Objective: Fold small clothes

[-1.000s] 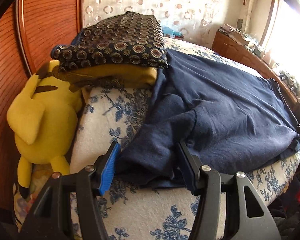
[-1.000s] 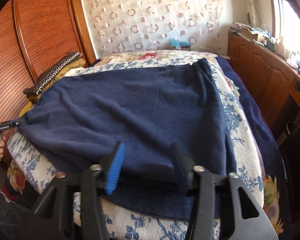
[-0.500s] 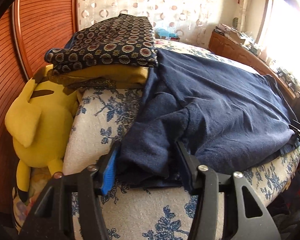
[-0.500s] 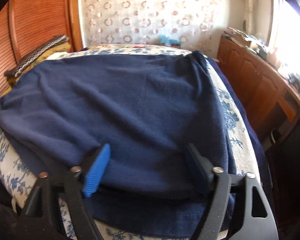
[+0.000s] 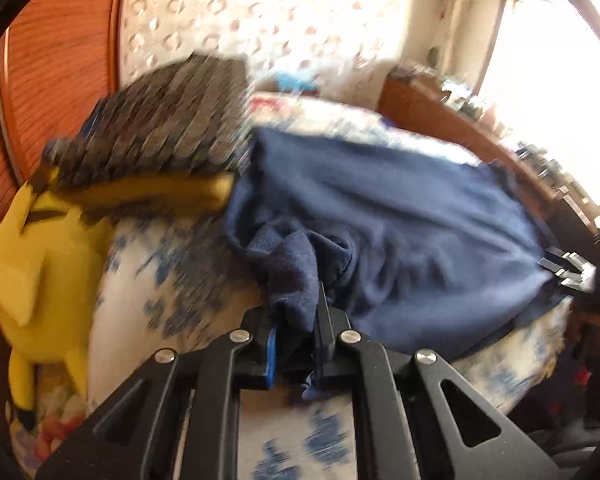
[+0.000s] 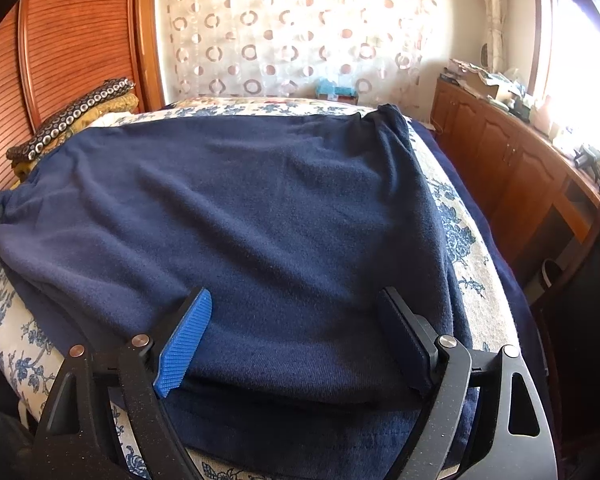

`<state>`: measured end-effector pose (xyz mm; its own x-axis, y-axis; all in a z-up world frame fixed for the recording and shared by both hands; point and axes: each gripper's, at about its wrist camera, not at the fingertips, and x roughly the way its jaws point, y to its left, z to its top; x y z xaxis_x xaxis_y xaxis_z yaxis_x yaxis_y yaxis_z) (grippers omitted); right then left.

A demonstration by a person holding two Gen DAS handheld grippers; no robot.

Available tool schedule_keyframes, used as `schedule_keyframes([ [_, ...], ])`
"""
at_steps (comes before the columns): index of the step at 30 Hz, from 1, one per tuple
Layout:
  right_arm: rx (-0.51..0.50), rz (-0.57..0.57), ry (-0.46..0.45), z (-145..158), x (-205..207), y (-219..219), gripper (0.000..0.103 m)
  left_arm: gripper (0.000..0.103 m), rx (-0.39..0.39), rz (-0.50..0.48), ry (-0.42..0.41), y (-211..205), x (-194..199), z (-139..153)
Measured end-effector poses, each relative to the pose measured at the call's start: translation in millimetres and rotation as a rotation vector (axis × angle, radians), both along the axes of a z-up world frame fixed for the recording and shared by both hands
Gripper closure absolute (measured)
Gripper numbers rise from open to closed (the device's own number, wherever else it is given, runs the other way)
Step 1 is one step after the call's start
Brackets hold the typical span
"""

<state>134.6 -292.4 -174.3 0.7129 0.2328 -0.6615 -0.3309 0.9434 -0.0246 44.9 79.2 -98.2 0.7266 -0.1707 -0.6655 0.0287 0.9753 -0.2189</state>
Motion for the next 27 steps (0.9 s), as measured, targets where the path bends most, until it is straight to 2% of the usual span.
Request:
schedule_keyframes([
  [5, -0.001, 0.002, 0.002, 0, -1, 0, 0.017, 0.094, -0.025, -0.080, -0.101, -34, 23, 44],
  [9, 0.008, -0.004, 0.010, 8, -2, -10, 0.019, 0.094, -0.052, -0.167, -0.148, -70, 45, 70],
  [13, 0.049, -0.022, -0.016, 25, -10, -31, 0.019, 0.094, -0.142, -0.273, -0.163, -110, 68, 89],
  [19, 0.061, -0.061, -0.047, 38, -20, -61, 0.019, 0.094, -0.122, -0.393, -0.203, -176, 84, 117],
  [27, 0.110, -0.099, -0.052, 38, -23, -91, 0.019, 0.094, -0.087, -0.499, -0.197, -248, 106, 150],
])
